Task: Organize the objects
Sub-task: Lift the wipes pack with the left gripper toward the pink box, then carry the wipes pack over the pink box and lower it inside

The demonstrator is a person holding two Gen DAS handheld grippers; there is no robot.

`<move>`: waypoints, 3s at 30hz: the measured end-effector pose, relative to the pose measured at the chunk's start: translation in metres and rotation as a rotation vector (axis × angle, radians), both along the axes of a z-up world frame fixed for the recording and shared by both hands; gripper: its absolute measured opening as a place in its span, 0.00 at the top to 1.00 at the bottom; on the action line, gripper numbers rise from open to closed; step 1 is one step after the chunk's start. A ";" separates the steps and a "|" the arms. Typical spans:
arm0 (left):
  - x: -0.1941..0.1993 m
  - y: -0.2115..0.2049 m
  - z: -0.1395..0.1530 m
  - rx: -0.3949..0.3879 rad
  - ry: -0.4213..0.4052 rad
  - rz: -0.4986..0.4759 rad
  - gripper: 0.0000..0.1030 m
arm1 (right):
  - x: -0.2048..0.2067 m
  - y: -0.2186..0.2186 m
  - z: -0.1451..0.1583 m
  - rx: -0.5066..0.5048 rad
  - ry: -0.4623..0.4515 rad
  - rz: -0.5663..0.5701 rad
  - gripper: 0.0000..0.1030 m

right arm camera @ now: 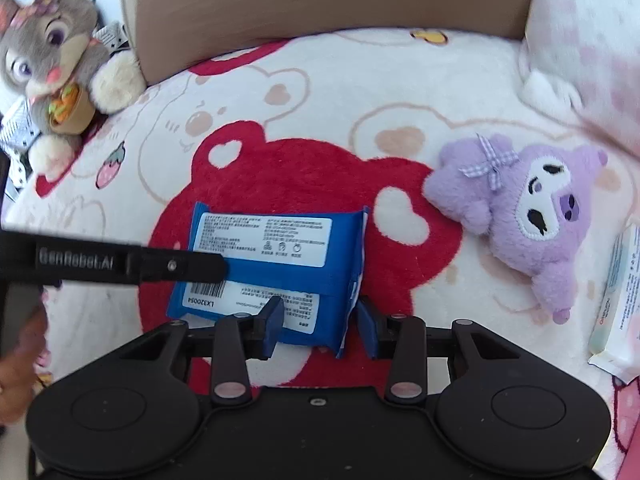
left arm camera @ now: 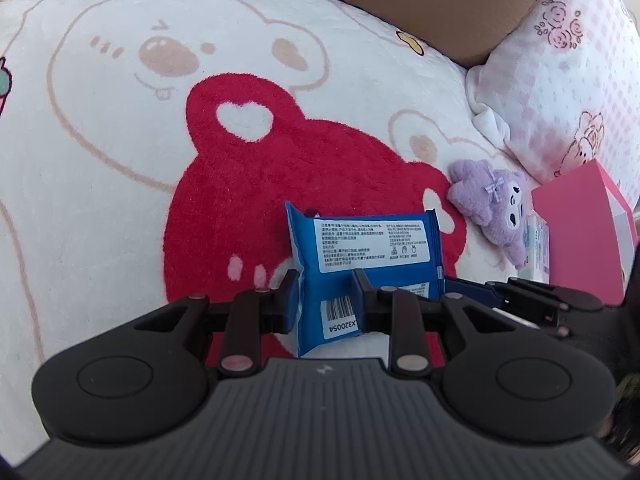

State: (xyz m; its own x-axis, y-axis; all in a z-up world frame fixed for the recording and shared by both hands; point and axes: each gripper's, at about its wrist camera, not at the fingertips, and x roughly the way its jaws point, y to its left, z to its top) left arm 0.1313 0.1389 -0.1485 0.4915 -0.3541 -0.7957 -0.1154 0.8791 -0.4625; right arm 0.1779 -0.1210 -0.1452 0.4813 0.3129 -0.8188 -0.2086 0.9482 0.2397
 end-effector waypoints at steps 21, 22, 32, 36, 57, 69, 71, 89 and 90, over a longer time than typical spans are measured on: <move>-0.016 -0.024 0.025 -0.028 0.024 -0.082 0.68 | -0.036 0.012 0.026 -0.095 -0.037 0.014 0.55; -0.017 -0.025 0.027 -0.036 0.020 -0.091 0.67 | -0.038 0.011 0.027 -0.095 -0.038 0.013 0.55; -0.030 -0.041 0.049 -0.042 0.010 -0.154 0.67 | -0.059 0.000 0.047 -0.061 -0.033 -0.017 0.43; -0.036 -0.056 0.052 -0.020 0.020 -0.187 0.67 | -0.071 -0.003 0.052 -0.093 -0.048 -0.012 0.41; -0.071 -0.098 0.096 0.012 0.036 -0.263 0.67 | -0.120 -0.027 0.092 -0.063 -0.043 0.007 0.26; -0.090 -0.130 0.134 0.021 -0.013 -0.319 0.65 | -0.139 -0.056 0.123 0.007 -0.017 -0.021 0.19; -0.091 -0.135 0.138 0.023 -0.011 -0.322 0.65 | -0.142 -0.058 0.128 -0.007 -0.026 -0.011 0.19; -0.102 -0.171 0.185 0.054 -0.080 -0.378 0.65 | -0.172 -0.079 0.163 -0.031 -0.071 -0.038 0.16; -0.101 -0.172 0.186 0.053 -0.081 -0.379 0.65 | -0.172 -0.080 0.165 -0.032 -0.072 -0.042 0.16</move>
State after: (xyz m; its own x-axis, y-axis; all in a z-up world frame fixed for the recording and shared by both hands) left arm 0.0299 -0.0335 0.0380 0.3958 -0.4821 -0.7816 0.2578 0.8752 -0.4093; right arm 0.0060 -0.2010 0.0195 0.5512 0.2652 -0.7911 -0.1841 0.9634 0.1948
